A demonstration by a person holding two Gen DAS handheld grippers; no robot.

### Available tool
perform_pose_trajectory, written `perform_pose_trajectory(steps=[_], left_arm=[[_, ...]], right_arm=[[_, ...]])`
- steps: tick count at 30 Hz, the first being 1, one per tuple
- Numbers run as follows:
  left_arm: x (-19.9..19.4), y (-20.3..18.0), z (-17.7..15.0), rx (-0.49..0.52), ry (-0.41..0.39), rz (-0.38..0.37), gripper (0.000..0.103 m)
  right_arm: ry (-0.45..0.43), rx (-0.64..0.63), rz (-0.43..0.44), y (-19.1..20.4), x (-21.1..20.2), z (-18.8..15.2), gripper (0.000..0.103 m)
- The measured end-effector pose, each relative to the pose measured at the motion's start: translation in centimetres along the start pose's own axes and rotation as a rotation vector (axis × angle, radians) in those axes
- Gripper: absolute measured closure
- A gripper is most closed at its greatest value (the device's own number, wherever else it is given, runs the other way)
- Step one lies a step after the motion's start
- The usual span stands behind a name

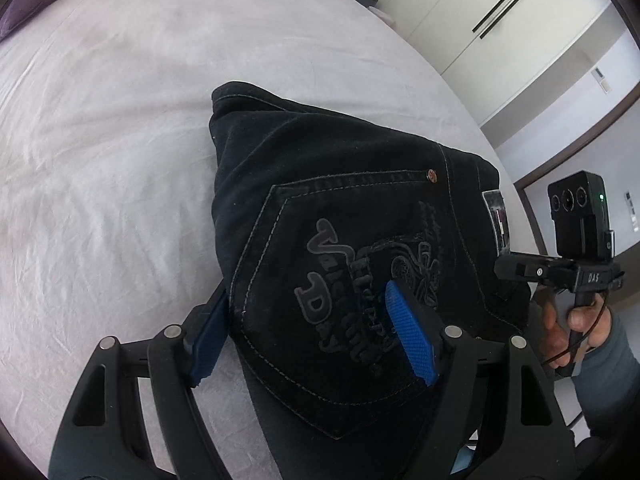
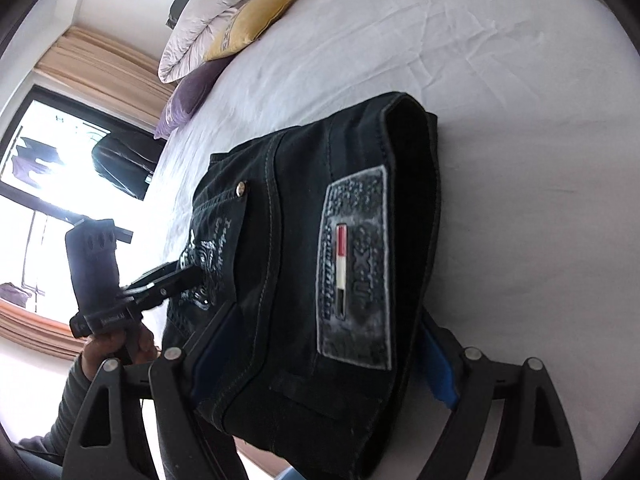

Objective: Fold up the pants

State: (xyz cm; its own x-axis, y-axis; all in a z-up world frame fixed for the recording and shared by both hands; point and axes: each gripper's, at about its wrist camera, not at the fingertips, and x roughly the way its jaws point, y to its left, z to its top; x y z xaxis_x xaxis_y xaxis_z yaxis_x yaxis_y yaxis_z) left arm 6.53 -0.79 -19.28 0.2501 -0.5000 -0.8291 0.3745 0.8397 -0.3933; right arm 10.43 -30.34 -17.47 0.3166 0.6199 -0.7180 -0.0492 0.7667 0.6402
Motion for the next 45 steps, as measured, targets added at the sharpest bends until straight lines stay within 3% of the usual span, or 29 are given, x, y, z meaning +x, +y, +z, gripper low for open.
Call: perform_pose_trajectory(steps=[5, 9, 10, 13, 17, 22, 30, 38, 45], left_arm=[[-0.1, 0.2, -0.1, -0.021, -0.010, -0.020, 0.038], [-0.3, 0.1, 0.0, -0.017, -0.012, -0.027, 0.055], [-0.4, 0.0, 0.0, -0.014, -0.013, -0.029, 0.061], [-0.7, -0.6, 0.0, -0.005, -0.026, -0.024, 0.068], [-0.8, -1.1, -0.4, -0.019, -0.047, -0.018, 0.072], [-1.8, -1.6, -0.5, -0.020, -0.075, -0.021, 0.080], [-4.4, -3.2, 0.9, 0.019, -0.136, -0.013, 0.084], [-6.2, -4.0, 4.6, 0.042, -0.216, -0.008, 0.084], [-3.3, -2.5, 8.4, 0.037, -0.225, 0.037, 0.084]], right_arm=[[0.003, 0.012, 0.041, 0.1, 0.6, 0.5, 0.018], [0.004, 0.025, 0.062, -0.1, 0.7, 0.6, 0.024], [0.004, 0.028, 0.061, -0.2, 0.7, 0.6, 0.029], [-0.005, 0.055, 0.046, -1.0, 0.5, 0.5, 0.058], [-0.035, 0.059, 0.051, -1.3, -0.1, 0.0, 0.068], [-0.079, -0.006, 0.004, 0.2, -1.0, -0.3, 0.074], [-0.145, -0.135, -0.039, 3.7, -3.6, 1.1, 0.080], [-0.219, -0.199, -0.057, 5.1, -5.9, 5.0, 0.080], [-0.217, -0.208, -0.081, 3.7, -3.9, 10.0, 0.080]])
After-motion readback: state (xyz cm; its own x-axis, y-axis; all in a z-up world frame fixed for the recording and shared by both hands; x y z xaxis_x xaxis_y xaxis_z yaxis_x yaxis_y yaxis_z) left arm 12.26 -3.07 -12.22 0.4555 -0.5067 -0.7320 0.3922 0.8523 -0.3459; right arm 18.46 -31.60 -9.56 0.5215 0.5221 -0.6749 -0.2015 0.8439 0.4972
